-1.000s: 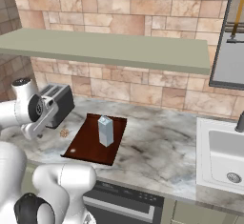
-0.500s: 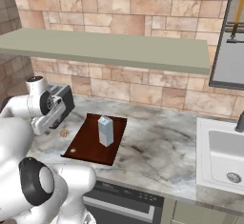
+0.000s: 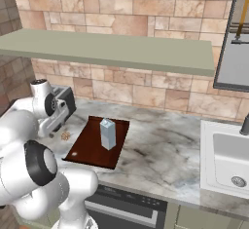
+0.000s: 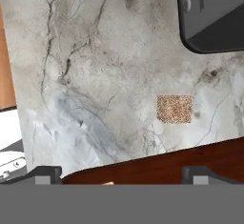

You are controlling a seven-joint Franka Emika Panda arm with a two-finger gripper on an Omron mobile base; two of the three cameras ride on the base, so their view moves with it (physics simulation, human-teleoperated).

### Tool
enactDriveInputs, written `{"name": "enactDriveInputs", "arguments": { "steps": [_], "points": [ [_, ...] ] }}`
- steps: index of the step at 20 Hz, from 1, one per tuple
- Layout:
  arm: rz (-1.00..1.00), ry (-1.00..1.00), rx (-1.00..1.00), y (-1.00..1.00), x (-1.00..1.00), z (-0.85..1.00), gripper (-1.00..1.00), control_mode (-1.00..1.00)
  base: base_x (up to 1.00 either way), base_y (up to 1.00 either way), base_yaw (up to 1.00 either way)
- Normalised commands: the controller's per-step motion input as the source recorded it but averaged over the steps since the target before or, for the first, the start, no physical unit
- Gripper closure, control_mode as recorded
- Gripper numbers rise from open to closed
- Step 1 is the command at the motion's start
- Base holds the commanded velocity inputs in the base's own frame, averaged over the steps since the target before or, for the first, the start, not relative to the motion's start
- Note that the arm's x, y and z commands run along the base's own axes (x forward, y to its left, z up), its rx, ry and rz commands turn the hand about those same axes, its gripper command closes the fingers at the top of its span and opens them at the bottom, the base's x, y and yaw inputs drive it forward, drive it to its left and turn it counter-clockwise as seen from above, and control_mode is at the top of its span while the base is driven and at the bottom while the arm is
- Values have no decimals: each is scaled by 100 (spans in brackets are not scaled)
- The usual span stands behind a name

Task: Take out the milk from the fridge and place it on the tray on the counter. Then take the sugar cube near the tray and place it in the tray.

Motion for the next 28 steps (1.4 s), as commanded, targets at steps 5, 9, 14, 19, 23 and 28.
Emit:
{"name": "enactDriveInputs", "arguments": {
  "steps": [5,9,14,19,23,28],
  "points": [
    [0,0,0,0,1,-34,-100,-100,0,0,0],
    [0,0,0,0,15,-28,-100,-100,0,0,0],
    [1,0,0,0,27,-20,-100,-100,0,0,0],
    [0,0,0,11,31,-20,-100,-100,0,0,0],
    [0,0,0,18,17,-6,-100,-100,0,0,0],
    [0,0,0,7,15,-9,-100,-100,0,0,0]
  ]
}}
